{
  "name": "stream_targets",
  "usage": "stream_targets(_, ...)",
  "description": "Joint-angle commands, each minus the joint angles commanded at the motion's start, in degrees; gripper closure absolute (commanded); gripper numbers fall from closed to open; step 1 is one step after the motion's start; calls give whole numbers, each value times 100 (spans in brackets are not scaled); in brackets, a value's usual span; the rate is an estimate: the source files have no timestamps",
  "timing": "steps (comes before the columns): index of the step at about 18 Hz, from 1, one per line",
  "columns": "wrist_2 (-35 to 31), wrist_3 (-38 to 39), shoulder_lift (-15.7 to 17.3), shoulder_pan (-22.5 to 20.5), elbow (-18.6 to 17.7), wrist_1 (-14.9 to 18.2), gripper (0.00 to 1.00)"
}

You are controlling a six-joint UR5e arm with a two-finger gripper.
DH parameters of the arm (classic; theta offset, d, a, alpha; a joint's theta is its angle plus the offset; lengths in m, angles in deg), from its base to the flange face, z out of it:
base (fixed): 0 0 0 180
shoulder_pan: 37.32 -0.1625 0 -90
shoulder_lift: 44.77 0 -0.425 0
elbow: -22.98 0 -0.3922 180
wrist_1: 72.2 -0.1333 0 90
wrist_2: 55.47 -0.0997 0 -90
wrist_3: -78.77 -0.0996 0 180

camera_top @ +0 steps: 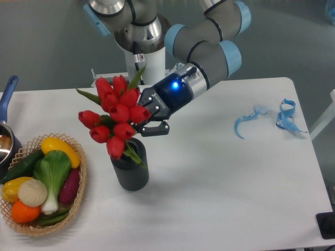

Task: Insert the flowers into the vase
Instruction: 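Lower the tulip stems down into the vase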

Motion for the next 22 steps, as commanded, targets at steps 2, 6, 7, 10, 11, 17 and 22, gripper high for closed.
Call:
stream_targets(2,-35,-141,-44,-9,-36,9,70)
stream_targets(6,-53,-237,-123,0,-141,0,70)
stream_targets(7,-53,-316,-123,0,-176,9,70)
stream_targets(10,-53,-387,-132,9,-273,9,70)
stream_targets(11,-53,-396,-149,9,-316,9,70)
stream_targets(17,-510,-422,-211,35,-317,17,70)
stream_targets(22,-685,-431,-299,35,-308,9,66)
